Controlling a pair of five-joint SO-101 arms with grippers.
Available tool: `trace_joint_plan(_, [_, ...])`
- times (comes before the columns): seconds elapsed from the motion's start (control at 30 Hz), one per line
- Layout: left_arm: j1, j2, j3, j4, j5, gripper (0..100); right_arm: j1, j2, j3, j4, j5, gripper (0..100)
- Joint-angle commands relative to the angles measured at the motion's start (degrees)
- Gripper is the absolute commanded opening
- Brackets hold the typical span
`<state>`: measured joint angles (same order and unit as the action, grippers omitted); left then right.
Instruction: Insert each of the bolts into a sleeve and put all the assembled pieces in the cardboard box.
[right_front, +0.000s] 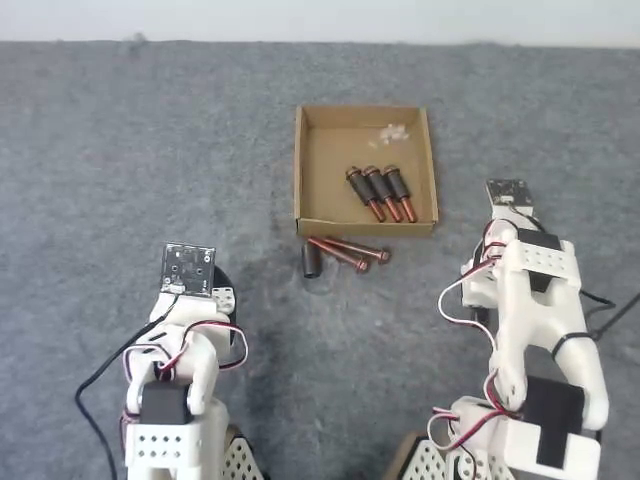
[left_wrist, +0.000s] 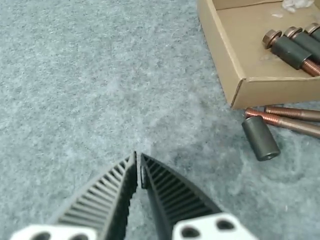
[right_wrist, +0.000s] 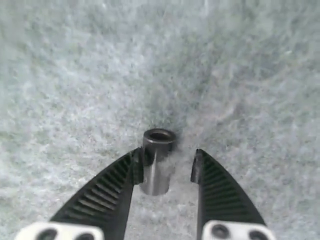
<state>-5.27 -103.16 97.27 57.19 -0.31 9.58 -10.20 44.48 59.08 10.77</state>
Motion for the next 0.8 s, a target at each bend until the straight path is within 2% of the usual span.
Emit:
trace_joint_plan(0.0, [0.0,0.0,-0.7,0.1,-0.2,2,-0.9,-1.9,1.1,-3.7,-0.6,14.7])
trace_joint_plan(0.13, [0.0,0.0,-0.7,0.1,-0.2,2,-1.0,2.0,1.0,-5.7,-0.5,14.1])
trace_joint_plan(0.33, [0.0,0.0,-0.7,0.1,-0.2,2,-1.1,6.8,-3.3,-3.5,-0.5,3.9])
trace_joint_plan(0.67, [-0.1,0.0,-0.7,0.1,-0.2,2,-1.0,7.5,-4.0,-2.3,-0.4,3.2])
trace_joint_plan(0.77, [-0.1,0.0,-0.7,0.1,-0.2,2,-0.7,7.4,-4.0,-2.3,-0.4,0.3])
